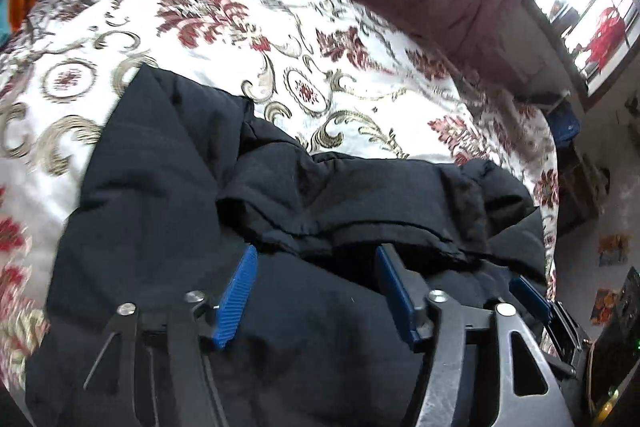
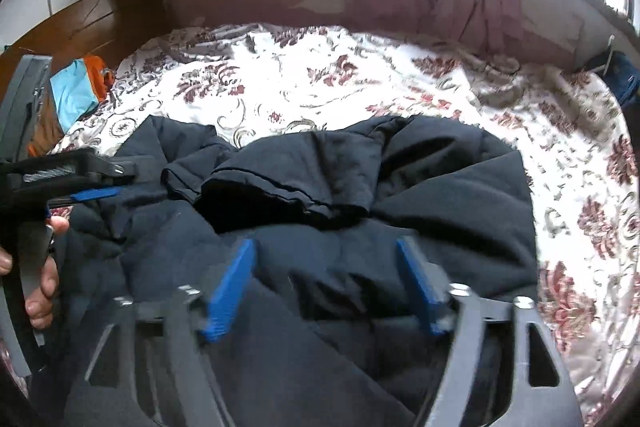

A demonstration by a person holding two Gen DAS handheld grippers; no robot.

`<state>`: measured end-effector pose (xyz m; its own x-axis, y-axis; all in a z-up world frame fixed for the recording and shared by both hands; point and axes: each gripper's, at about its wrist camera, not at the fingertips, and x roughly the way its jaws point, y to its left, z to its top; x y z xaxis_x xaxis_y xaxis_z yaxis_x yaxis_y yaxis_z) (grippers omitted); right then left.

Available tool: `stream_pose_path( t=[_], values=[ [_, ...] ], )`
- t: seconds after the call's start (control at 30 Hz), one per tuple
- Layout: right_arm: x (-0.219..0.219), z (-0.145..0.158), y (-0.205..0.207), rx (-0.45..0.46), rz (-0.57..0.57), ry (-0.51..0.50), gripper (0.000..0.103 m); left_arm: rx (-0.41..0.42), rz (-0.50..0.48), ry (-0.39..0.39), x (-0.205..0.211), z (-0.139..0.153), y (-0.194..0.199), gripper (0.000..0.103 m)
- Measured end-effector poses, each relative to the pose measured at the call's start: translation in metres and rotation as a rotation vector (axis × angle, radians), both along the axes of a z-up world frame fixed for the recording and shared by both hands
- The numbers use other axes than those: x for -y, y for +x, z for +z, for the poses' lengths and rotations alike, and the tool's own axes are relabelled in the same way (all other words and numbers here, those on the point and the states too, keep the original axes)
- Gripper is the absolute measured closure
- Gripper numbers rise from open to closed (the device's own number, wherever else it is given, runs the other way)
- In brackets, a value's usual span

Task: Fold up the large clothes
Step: 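Open both tools to release the folded hem and lift them away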

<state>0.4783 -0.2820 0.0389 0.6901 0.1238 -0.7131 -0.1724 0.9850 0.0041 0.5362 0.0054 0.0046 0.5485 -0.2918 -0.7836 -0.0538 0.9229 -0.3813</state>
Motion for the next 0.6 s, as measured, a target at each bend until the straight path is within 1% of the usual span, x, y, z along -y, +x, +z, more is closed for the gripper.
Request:
stream_pose_path(
  t=[0.03, 0.07, 0.1, 0.13, 0.2, 0.3, 0.43, 0.5, 0.6],
  values=[
    [0.003, 0.006, -0.007, 0.019, -0.003, -0.002, 0.023, 0.014, 0.020, 0.010, 0.000, 0.005, -0.008, 0.016],
    [0.007, 0.012, -0.014, 0.038, -0.004, -0.001, 0.022, 0.033, 0.039, 0.012, 0.000, 0.011, -0.016, 0.004],
    [0.009, 0.019, -0.022, 0.051, -0.006, -0.002, 0.019, 0.059, 0.050, -0.003, -0.001, 0.018, -0.027, 0.001],
    [0.012, 0.025, -0.029, 0.061, -0.007, -0.002, 0.018, 0.071, 0.052, -0.011, 0.000, 0.022, -0.033, 0.001],
    [0.014, 0.039, -0.041, 0.090, -0.003, -0.001, 0.011, 0.081, 0.058, -0.003, 0.004, 0.031, -0.049, 0.001],
    [0.016, 0.059, -0.063, 0.139, 0.005, -0.001, 0.008, 0.121, 0.073, 0.013, 0.010, 0.046, -0.074, 0.000],
    [0.023, 0.079, -0.088, 0.177, 0.007, 0.035, 0.007, 0.252, 0.138, 0.072, 0.017, 0.074, -0.117, 0.000],
    [0.026, 0.086, -0.102, 0.189, 0.010, 0.064, 0.007, 0.307, 0.152, 0.109, 0.021, 0.087, -0.138, 0.000],
    [0.032, 0.093, -0.124, 0.224, 0.003, 0.089, 0.006, 0.341, 0.130, 0.167, 0.029, 0.101, -0.160, 0.000]
  ],
)
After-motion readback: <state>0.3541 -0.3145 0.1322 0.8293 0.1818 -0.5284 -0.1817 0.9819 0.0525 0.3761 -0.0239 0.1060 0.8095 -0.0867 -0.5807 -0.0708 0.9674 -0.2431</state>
